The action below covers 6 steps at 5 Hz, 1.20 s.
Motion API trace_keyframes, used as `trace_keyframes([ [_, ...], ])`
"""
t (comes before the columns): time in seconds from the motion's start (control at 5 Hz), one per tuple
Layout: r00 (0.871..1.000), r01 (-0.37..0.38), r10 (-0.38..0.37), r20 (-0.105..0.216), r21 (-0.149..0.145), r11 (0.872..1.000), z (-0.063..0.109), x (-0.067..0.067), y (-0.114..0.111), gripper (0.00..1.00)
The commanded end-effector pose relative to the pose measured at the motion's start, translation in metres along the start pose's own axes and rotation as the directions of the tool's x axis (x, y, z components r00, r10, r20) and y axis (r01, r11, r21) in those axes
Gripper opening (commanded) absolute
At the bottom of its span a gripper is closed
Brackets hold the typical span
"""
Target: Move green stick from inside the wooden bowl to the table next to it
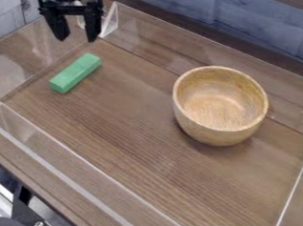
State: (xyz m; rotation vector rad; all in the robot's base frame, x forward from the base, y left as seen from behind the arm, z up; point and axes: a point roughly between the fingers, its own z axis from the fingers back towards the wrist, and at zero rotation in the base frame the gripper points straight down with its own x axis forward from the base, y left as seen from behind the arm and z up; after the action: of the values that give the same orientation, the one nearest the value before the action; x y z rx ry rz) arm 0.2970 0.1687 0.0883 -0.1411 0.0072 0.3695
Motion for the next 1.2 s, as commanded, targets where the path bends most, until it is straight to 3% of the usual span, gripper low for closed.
trace_keyframes([
  [0.0,0.996,-0.027,0.025,0.088,0.028,0.999,0.031,-0.001,-0.005,1.00],
  [0.4,0.997,-0.050,0.047,0.062,0.043,0.998,0.034,-0.022,0.007,1.00],
  [0.8,0.999,-0.034,0.032,0.043,0.060,0.998,0.026,-0.017,0.047,1.00],
  [1.0,0.996,-0.077,0.075,0.038,0.066,0.995,0.023,-0.023,0.055,1.00],
])
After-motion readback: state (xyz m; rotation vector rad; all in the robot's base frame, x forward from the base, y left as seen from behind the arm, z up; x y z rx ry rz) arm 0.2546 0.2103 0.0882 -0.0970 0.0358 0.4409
